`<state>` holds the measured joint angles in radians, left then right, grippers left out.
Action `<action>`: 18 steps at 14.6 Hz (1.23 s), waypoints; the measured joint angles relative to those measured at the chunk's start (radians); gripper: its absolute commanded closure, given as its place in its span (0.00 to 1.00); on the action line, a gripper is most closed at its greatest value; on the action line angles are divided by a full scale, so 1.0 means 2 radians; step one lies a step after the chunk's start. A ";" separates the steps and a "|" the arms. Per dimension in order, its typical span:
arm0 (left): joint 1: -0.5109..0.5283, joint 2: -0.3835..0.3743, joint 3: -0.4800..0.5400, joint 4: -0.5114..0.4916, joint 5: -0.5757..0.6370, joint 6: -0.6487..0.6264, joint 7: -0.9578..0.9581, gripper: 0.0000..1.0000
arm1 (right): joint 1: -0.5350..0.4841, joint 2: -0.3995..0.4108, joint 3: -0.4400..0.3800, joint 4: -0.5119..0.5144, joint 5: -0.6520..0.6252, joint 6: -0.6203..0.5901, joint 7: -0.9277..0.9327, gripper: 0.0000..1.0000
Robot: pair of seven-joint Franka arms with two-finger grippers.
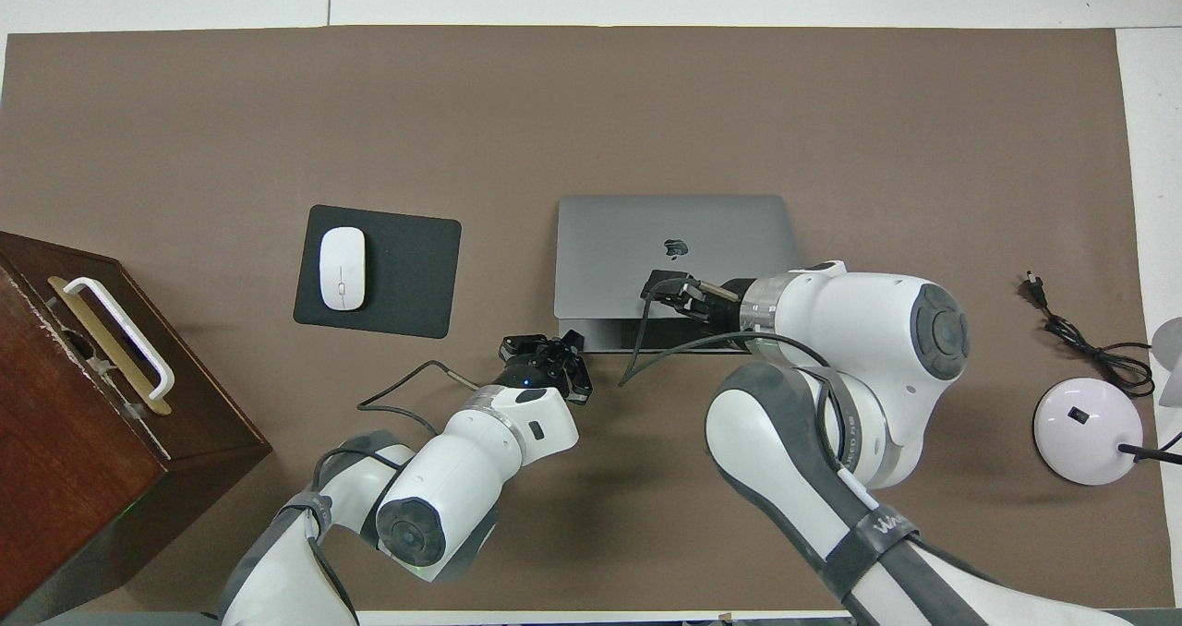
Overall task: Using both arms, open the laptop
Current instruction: 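Push the laptop lid up and back with the right gripper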
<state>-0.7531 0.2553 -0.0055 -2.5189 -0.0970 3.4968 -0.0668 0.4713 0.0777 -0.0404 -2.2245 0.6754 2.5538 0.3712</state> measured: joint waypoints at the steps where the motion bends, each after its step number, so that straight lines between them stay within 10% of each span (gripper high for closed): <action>1: 0.000 0.000 0.000 0.000 0.000 0.000 0.000 1.00 | -0.006 0.000 0.000 0.009 -0.010 -0.009 0.007 0.00; 18: 0.000 0.000 0.000 0.000 0.000 0.000 0.000 1.00 | -0.074 0.036 -0.003 0.165 -0.135 -0.162 0.028 0.00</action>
<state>-0.7531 0.2556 -0.0055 -2.5190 -0.0970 3.4974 -0.0666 0.3242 0.1504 -0.0455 -1.8950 0.4047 2.2296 0.4267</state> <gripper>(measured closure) 0.991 0.000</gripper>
